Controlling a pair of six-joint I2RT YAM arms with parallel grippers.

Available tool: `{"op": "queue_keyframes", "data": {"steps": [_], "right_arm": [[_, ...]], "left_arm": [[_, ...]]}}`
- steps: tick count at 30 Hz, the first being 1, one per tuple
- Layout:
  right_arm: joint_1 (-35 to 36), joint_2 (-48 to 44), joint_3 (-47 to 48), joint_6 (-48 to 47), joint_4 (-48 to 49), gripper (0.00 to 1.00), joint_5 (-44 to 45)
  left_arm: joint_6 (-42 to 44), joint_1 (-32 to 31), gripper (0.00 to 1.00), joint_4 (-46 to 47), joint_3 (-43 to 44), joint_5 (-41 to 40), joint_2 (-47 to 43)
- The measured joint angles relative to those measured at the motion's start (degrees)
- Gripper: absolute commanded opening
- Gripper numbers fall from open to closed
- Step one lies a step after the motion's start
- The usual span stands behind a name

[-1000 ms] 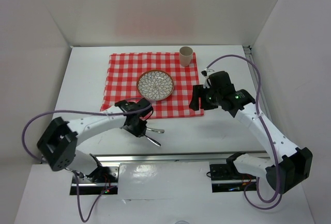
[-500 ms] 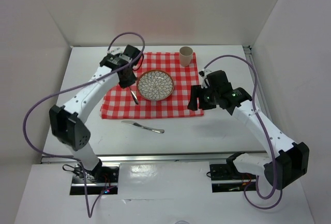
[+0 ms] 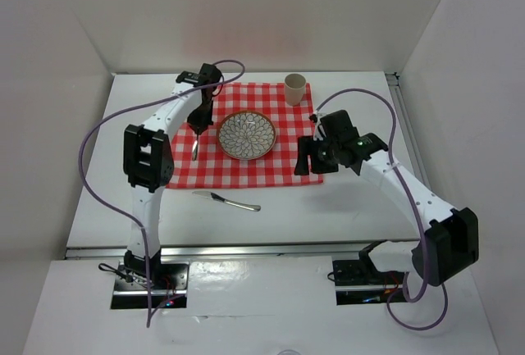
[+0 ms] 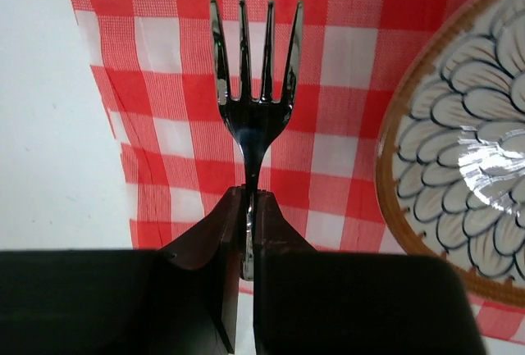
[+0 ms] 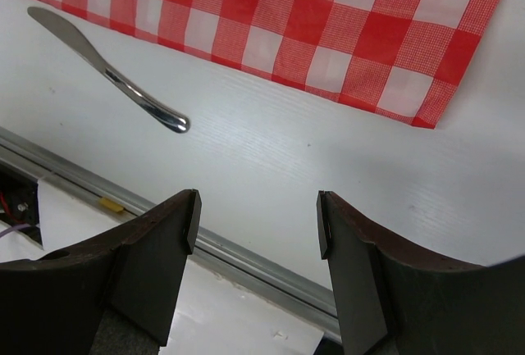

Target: Set the dinner table for one person

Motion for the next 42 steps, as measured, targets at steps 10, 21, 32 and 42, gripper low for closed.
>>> {"op": "queue_keyframes", "data": {"steps": [10, 21, 32, 42], "right_arm": [[0.0, 5.92, 0.0, 0.35, 1.14, 0.75, -0.2], [0.02, 8.66, 0.96, 0.57, 1.81, 0.83, 0.15], [9.46, 10.75, 7.41, -0.33, 2.16, 0.8, 6.75], [31.12, 28.3, 14.36, -11.3, 13.09, 0.64, 10.91]], "left_arm": [[4.42, 4.48, 0.0, 0.98, 5.44, 4.31, 6.43], [4.55, 3.91, 0.44, 1.55, 7.45, 6.91, 13.94], [2.82, 4.07, 0.73, -1.64, 11.15, 6.05, 11.13], [-3.48, 7.17, 0.78, 0.94, 1.33, 5.92, -22.27]]}}
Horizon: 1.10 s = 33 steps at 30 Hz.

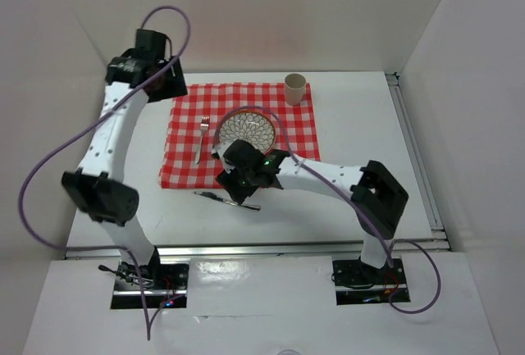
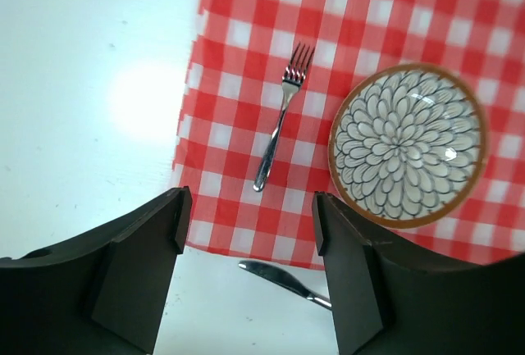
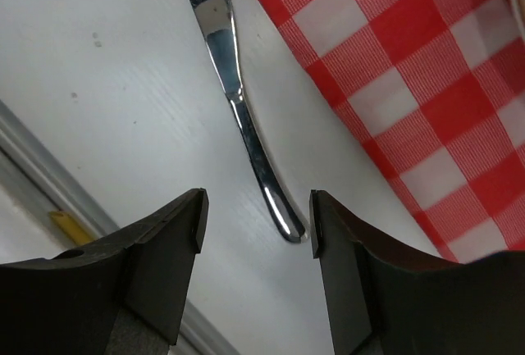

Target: Set the dinner table for one person

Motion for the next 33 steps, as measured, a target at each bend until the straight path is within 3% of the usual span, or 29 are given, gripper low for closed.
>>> {"op": "queue_keyframes", "data": {"steps": [6, 12, 16, 20, 27, 33], "right_arm": [[0.98, 10.19, 3.78, -4.46, 2.91, 0.65, 0.28], [1.49, 15.3, 5.46, -6.93, 4.72, 0.65, 0.04], [2.45, 16.46, 6.08, -7.52, 5.11, 0.64, -0.26], [3.15, 17.64, 7.52, -7.76, 5.27, 0.51, 0.0], [3.34, 17.92, 7.41, -6.56, 6.8, 0.42, 0.2], [4.42, 17.31, 6.08, -5.92, 7.96, 0.42, 1.95]], "left_arm": [[-3.06, 3.39, 0.78, 3.17, -12.85, 1.05, -15.67], [-3.48, 3.89, 0.78, 3.58, -20.68, 2.89, -15.91], [-4.24, 4.04, 0.78, 3.67, -21.86, 3.48, -15.63], [-4.37, 4.09, 0.78, 4.04, -21.86, 3.61, -15.63], [-4.35, 4.52, 0.78, 3.87, -21.62, 3.28, -15.63], [-4.31, 4.94, 0.79, 3.37, -19.89, 3.28, -15.98]]}}
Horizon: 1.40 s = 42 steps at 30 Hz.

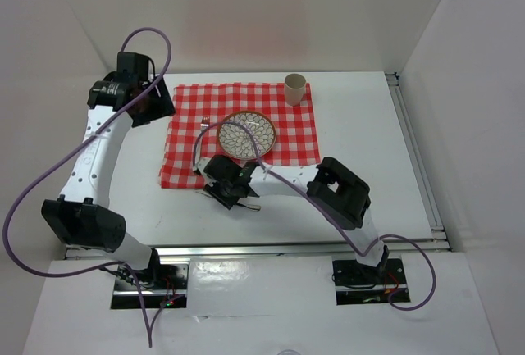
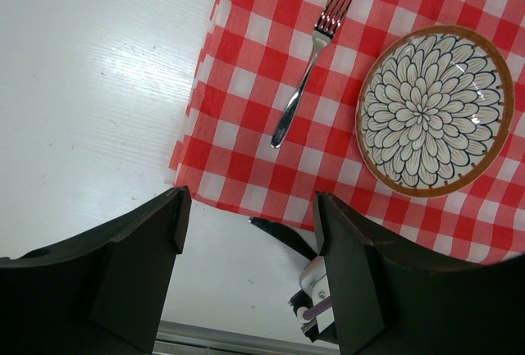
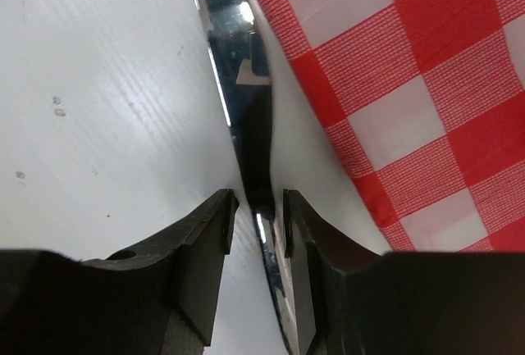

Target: Set the dinner table for one person

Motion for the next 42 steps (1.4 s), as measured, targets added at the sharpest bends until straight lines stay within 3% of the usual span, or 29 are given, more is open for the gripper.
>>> {"op": "queue_keyframes", "data": {"steps": [3, 5, 7, 10, 29, 32, 34, 35, 38, 42], "right_arm": [[0.85, -0.52, -0.63, 0.55, -0.11, 0.42, 0.81], [1.27, -0.81, -1.03, 0.61, -0.13, 0.36, 0.94], [1.51, -1.03, -1.38, 0.79, -0.15, 0.17, 0.72], [1.7, -1.31, -1.38, 0.61, -0.44, 0.0, 0.7], [4.33, -9.94, -6.05, -0.79, -2.73, 0.0, 3.37], [3.98, -9.81, -6.1, -0.79, -2.84, 0.1, 3.96], [3.82, -9.81, -6.08, -0.46, -2.84, 0.34, 3.93], [3.78, -9.81, -6.08, -0.44, -2.91, 0.41, 3.93], [3.69, -9.81, -6.03, -0.52, -3.61, 0.47, 3.69], [3.69, -9.77, -5.9, -0.24, -5.2, 0.48, 2.27]], "left_arm": [[0.09, 0.0, 0.79, 0.0, 0.24, 0.0, -0.68], [0.09, 0.0, 0.79, 0.0, 0.26, 0.0, -0.98], [0.09, 0.0, 0.79, 0.0, 0.28, 0.0, -1.05], [0.09, 0.0, 0.79, 0.02, 0.31, 0.07, -1.05], [-0.07, 0.7, 0.79, 0.7, 0.0, 0.48, -1.09], [-0.09, 0.7, 0.79, 1.11, -0.5, 0.72, -1.14], [-0.09, 0.7, 0.79, 1.22, -0.7, 0.94, -1.14], [-0.09, 0.7, 0.79, 1.22, -0.74, 0.96, -1.14], [-0.09, 0.7, 0.79, 1.42, -0.76, 0.94, -1.16], [-0.09, 0.7, 0.79, 1.73, -0.96, 0.94, -1.22]]}}
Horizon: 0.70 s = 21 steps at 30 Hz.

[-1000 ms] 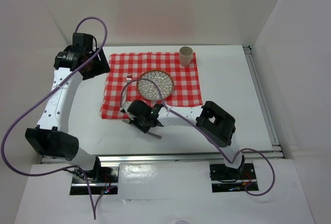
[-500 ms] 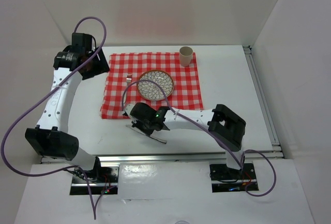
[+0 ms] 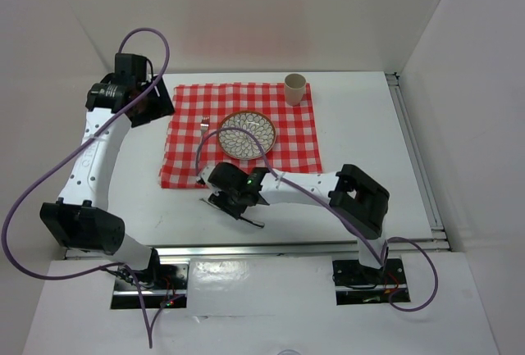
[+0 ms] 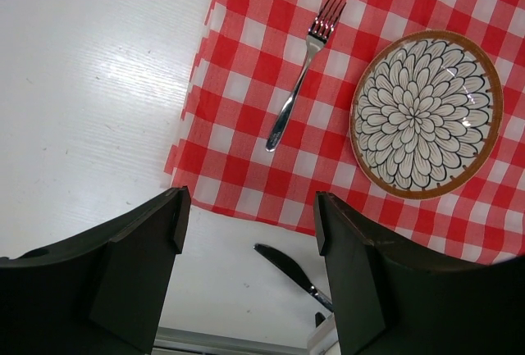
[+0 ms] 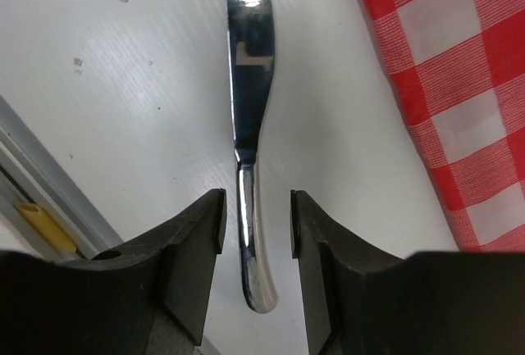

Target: Set the dinner table for one person

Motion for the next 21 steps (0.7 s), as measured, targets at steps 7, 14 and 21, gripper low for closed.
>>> {"op": "queue_keyframes", "data": {"steps": [7, 14, 21], "right_arm": [[0.0, 1.95, 0.61, 1.01, -2.16, 0.53, -2.45], [0.0, 4.81, 1.14, 1.25, -2.14, 0.52, -3.04], [-0.13, 5.29, 1.36, 1.46, -1.75, 0.22, -3.32]], "left_arm": [[0.0, 0.0, 0.79, 0.17, -0.94, 0.0, -0.26], [-0.09, 0.0, 0.79, 0.22, -1.31, -0.02, -0.74], [-0.09, 0.0, 0.79, 0.26, -1.4, -0.48, -1.03]]}}
